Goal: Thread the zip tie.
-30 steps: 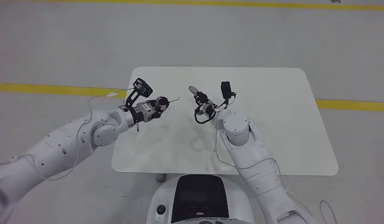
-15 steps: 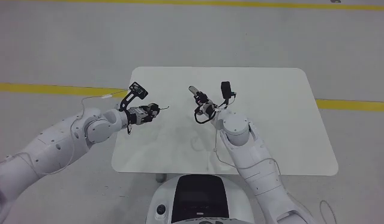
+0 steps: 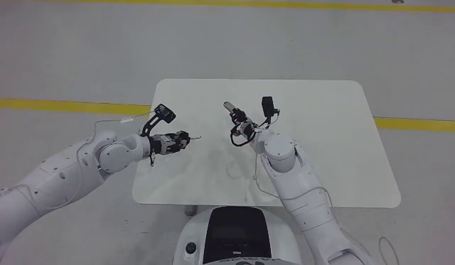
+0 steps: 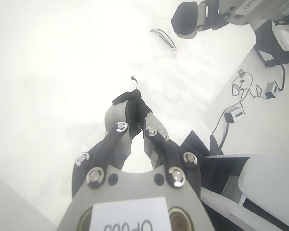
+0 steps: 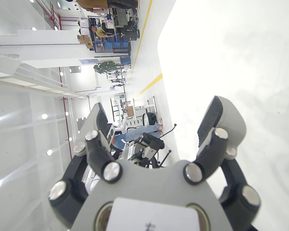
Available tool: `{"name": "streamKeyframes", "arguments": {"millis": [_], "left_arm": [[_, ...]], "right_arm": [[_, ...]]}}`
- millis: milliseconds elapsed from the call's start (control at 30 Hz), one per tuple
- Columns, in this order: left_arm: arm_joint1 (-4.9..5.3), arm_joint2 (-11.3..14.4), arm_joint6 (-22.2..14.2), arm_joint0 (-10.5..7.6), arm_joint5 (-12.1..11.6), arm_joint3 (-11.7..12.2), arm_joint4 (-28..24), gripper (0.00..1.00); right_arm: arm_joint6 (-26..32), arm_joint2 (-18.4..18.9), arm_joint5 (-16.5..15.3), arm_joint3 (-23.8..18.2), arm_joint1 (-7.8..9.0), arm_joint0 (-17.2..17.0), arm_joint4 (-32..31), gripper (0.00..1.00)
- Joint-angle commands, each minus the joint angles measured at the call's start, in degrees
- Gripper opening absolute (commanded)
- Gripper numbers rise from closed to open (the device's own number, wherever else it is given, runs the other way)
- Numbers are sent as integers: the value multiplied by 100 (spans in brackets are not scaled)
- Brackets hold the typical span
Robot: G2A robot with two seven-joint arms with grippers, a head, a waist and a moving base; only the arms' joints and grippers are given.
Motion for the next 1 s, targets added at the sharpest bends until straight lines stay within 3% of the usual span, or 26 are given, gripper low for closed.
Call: {"name": "streamKeyframes", "arguments": {"millis": [0,333,400,467,533,733,800,967], "left_arm": [[15,0,-82,3,0,-88,-39,0],[23,0,-100,-3,0,-101,-34,0],[-2,-30,-85,78,0,-251,-445,0],[-9,-106,-359,22,0,-195,-626,0],[-22,-177,-617,-12,0,-284,-892,0],[-19,-485,-1865,-135,0,-359,-1386,0],[-22,-619,-2249,-119,0,-269,-1472,0],[-64,-981,-2813,44,0,-78,-1724,0]], "right_arm": [[0,0,0,0,0,0,0,100],[0,0,0,0,0,0,0,100],[0,0,0,0,0,0,0,100],[0,0,0,0,0,0,0,100],[0,0,0,0,0,0,0,100],[0,0,0,0,0,0,0,100],[0,0,0,0,0,0,0,100],[0,0,0,0,0,0,0,100]]}}
